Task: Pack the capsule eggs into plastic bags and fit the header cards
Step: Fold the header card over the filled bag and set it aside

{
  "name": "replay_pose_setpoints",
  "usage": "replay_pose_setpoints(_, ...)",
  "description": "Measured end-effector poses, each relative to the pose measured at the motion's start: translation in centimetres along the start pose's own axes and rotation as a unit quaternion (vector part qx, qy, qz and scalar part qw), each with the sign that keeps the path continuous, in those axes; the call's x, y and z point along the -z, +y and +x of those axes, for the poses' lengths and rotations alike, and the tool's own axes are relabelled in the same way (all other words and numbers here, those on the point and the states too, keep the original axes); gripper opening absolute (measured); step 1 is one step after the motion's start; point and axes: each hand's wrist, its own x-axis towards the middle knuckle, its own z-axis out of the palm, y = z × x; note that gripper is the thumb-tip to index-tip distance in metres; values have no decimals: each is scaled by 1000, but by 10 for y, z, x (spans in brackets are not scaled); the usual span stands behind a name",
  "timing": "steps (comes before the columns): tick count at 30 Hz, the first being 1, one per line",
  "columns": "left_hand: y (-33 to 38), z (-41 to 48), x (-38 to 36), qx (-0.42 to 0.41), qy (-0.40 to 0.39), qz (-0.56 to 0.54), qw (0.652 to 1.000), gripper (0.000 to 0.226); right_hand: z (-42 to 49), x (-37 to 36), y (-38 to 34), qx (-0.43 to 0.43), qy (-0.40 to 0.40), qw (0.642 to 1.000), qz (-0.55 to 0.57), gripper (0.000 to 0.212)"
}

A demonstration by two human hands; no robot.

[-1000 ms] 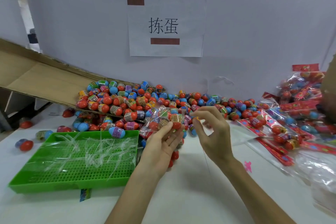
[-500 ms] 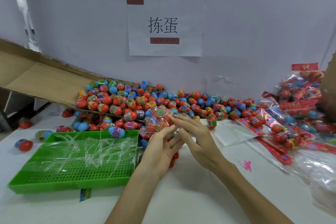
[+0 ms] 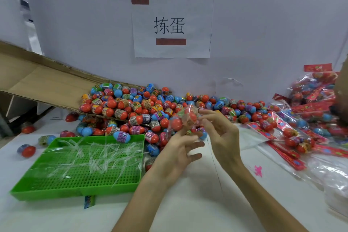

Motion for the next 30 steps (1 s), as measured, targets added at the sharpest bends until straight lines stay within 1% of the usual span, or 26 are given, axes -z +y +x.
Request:
replay_pose_setpoints(2,-3,1,0,-5,1,46,999,57,5,4,0,-38,23,998,43,16)
replay_pose_setpoints(3,-4,2,0,-6,11,63,998,62,8,6,-1,-53,37,996,60,17)
replay_pose_setpoints(5,-5,4,1,-2,29,61,998,60,16,13,-2,-88,62,987,116,22)
replay_pose_setpoints(6,-5,4,2,2,36,32,999,58,20,18,-3,-109,71,979,159,25)
replay_pose_setpoints(7,-5,5,4,7,42,-6,999,56,24,25,-5,-133,76,966,210,29)
replay_pose_setpoints(9,-5,6,8,10,55,-67,996,50,30,39,-6,-179,77,928,316,33)
replay_pose_setpoints(11,-3,7,9,0,68,-76,995,33,33,51,-8,-214,65,887,405,35)
replay_pose_setpoints(12,-1,7,7,1,66,-74,995,29,34,54,-9,-223,52,872,433,34)
replay_pose_setpoints(13,0,6,6,13,59,-68,996,36,33,56,-10,-229,32,863,449,32)
replay_pose_setpoints(15,2,2,2,43,34,-46,997,56,31,55,-8,-239,-28,864,441,23)
replay_pose_setpoints(17,3,-2,-1,46,-2,-4,999,65,29,51,-5,-246,-90,876,405,13)
replay_pose_setpoints(19,3,-5,-4,42,-15,33,998,60,27,45,-3,-246,-141,878,385,12)
replay_pose_setpoints(21,3,-5,-6,33,12,66,997,53,25,42,-4,-245,-162,882,370,12)
replay_pose_setpoints(22,3,-3,-6,23,32,73,997,49,25,42,-4,-242,-159,889,355,13)
replay_pose_setpoints(23,1,-2,-5,10,46,73,996,47,24,41,-4,-235,-154,900,332,18)
replay_pose_setpoints(25,-1,1,-4,-21,66,49,996,36,26,37,-4,-223,-137,922,286,34)
replay_pose_setpoints(27,-2,2,-2,-62,93,24,993,17,26,32,-4,-246,-129,919,278,53)
replay_pose_setpoints(28,-2,2,-1,-84,113,28,990,10,26,30,-4,-265,-139,915,271,68)
replay_pose_setpoints(29,-2,2,1,-108,135,42,984,7,25,29,-5,-280,-156,914,249,85)
replay_pose_setpoints(30,-2,2,1,-130,153,60,978,8,23,26,-4,-286,-177,917,214,93)
